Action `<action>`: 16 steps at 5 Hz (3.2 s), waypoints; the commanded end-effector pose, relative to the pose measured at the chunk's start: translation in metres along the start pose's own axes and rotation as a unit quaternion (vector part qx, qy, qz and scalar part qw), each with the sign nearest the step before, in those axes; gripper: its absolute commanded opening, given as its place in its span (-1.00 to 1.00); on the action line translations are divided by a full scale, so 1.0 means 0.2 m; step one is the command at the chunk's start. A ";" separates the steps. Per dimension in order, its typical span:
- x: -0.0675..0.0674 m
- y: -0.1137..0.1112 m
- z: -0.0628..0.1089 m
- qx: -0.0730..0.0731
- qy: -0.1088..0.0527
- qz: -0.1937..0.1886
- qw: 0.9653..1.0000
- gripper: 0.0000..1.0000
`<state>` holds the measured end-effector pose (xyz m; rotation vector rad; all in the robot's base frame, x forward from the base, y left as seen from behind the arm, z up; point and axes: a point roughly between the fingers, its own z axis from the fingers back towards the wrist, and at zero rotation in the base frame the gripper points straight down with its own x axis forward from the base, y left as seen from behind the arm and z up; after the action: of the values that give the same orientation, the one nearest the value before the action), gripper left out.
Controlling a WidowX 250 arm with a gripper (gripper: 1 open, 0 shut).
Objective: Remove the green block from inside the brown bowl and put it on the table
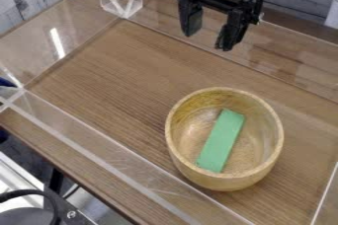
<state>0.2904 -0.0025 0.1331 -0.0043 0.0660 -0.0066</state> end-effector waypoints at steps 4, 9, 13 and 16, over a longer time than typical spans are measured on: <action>-0.23 -0.16 -0.20 -0.043 0.037 -0.032 0.998 1.00; -0.27 -0.33 -0.34 -0.035 0.054 -0.015 0.998 1.00; -0.26 -0.30 -0.42 -0.053 0.105 0.017 0.993 1.00; -0.22 -0.29 -0.44 -0.026 0.074 0.016 0.997 1.00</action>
<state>0.2311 -0.0589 0.0336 -0.0443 0.2784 0.0369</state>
